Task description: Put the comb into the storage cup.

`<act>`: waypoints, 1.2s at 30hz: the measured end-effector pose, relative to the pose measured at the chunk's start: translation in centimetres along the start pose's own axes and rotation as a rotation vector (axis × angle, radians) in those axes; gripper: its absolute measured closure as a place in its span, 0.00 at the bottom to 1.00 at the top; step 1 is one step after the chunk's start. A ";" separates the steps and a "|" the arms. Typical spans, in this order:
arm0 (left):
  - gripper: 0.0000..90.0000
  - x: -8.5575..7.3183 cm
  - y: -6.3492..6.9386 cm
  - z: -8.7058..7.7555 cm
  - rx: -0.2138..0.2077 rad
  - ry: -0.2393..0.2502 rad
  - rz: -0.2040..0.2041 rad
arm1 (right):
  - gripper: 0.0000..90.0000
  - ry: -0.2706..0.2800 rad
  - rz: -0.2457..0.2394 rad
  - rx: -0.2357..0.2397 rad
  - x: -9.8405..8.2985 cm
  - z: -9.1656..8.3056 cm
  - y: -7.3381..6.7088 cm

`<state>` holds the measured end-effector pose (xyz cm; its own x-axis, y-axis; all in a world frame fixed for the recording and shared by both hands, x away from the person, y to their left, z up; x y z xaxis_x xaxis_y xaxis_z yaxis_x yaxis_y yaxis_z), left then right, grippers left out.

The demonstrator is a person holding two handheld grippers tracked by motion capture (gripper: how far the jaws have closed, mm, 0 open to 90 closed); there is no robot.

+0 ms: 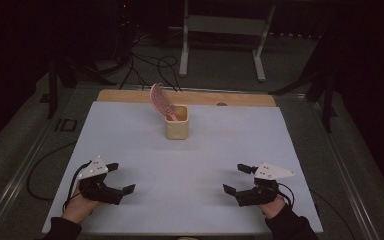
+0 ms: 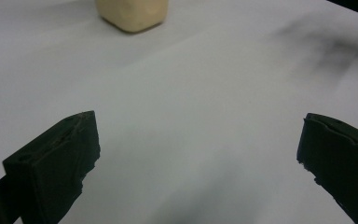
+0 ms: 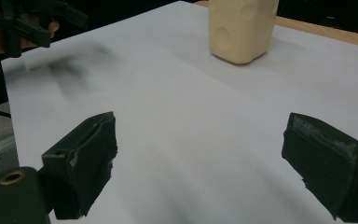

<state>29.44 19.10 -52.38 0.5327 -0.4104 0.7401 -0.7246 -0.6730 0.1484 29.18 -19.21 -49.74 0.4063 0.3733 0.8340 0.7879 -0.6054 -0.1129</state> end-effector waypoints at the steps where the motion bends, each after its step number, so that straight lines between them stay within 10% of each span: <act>1: 0.00 -0.5 0.0 0.0 0.001 -0.004 -0.002 | 0.11 -0.002 -0.002 -0.002 0.0 0.0 0.0; 18: 0.00 -4.0 0.0 -0.8 0.040 -0.037 -0.003 | 0.11 -0.003 -0.009 -0.002 0.0 0.0 -0.1; 36: 0.00 -4.3 -0.5 -1.3 0.041 0.024 -0.039 | 0.11 -0.003 0.002 0.000 -0.2 0.1 0.2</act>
<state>26.91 22.03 -54.80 0.5493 -0.3690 0.7498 -0.6845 -0.7133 0.1504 29.32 -19.39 -49.99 0.4090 0.3741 0.8324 0.7871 -0.6061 -0.1144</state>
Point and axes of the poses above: each handheld gripper's, and its own axes: z roughly forward along the jaws, x roughly out of its top, y roughly to its right, the point moved 7 cm from there along z, roughly forward along the jaws, and after that the axes turned 8 degrees about -y, right-handed, at the moved point
